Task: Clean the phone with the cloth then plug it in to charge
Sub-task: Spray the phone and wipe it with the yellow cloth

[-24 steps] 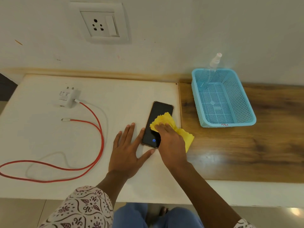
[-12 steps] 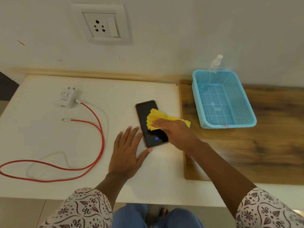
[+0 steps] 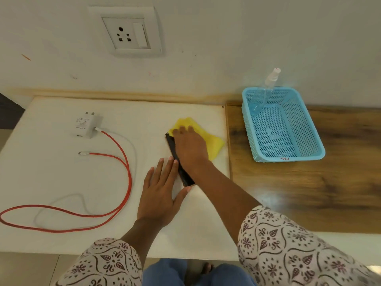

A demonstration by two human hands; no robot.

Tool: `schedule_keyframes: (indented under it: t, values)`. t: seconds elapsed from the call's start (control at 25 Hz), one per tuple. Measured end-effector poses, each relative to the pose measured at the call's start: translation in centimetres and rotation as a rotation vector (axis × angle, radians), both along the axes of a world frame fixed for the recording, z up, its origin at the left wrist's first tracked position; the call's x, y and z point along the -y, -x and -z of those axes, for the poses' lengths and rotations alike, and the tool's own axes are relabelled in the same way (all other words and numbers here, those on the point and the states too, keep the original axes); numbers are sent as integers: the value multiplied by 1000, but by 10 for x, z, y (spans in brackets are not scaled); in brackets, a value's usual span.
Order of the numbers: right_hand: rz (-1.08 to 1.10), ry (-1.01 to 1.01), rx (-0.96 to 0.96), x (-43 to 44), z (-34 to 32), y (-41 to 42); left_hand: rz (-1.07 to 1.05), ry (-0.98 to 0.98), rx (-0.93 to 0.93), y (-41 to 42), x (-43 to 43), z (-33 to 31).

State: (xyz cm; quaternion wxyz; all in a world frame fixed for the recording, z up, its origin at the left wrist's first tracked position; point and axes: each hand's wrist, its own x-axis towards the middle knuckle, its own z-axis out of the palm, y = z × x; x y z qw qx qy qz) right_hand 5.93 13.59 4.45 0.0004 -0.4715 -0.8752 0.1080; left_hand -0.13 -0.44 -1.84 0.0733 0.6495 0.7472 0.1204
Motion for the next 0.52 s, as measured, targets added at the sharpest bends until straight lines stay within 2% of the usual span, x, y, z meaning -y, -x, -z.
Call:
schedule_keyframes:
  t: [0.12,0.2,0.36,0.52]
  values:
    - [-293,-57,59,24,16,-5,8,-8,23,-1,-2,-3]
    - [-390,-78,67,19,18,-24,-4,-4,32,-1,-1,-3]
    - [-155,-14,43,5,17,-55,-28,7,30,-1,0,0]
    - [2,12,82,44,20,-44,-14,26,33,0,0,1]
